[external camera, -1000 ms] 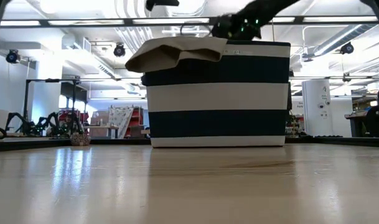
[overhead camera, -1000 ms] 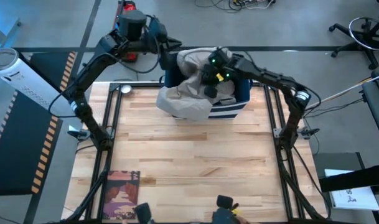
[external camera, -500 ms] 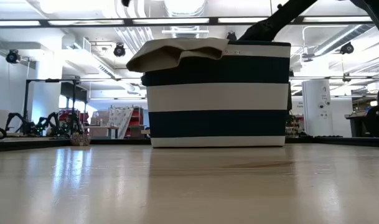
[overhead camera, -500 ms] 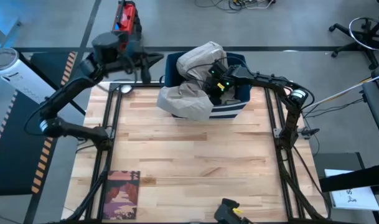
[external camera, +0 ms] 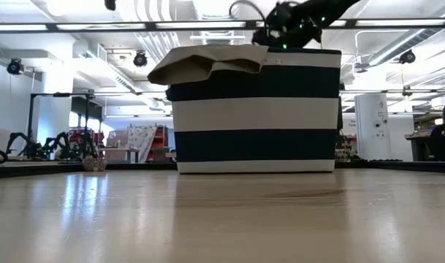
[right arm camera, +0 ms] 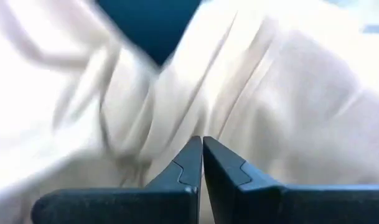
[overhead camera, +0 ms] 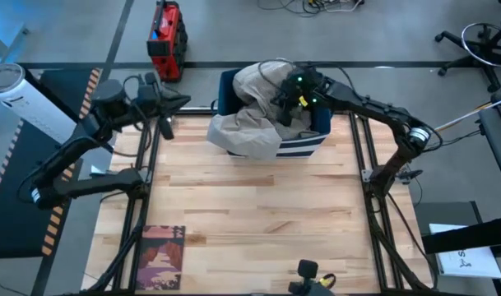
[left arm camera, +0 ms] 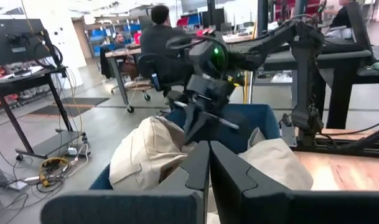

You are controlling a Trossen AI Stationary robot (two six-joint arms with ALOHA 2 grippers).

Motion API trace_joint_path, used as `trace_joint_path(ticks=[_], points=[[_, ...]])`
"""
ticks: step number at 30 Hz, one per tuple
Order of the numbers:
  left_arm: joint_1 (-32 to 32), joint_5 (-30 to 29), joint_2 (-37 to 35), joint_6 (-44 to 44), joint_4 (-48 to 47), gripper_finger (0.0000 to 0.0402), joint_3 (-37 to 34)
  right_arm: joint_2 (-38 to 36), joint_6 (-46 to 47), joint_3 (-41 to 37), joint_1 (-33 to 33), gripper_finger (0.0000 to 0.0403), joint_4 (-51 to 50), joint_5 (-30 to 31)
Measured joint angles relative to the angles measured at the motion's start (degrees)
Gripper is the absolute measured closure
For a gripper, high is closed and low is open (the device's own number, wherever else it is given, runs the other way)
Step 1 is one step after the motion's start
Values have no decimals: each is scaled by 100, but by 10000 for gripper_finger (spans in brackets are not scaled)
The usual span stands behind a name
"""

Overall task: Sort clothes
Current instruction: Put the gray long pants into the laundry bin

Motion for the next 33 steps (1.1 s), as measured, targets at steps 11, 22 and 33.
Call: trace_joint_path(ticks=[11,22,33], points=[[-80,174,-779,-284,827,402,-1355,844,13,9,-132,403,1133,424],[-91,298,-1205,-464,1144,401,-1940,1524,140,-263,62,403,553,335],[-91,303,-1273,-549,1132,401,-1998,1759,295,-323,-4,403,5,319]])
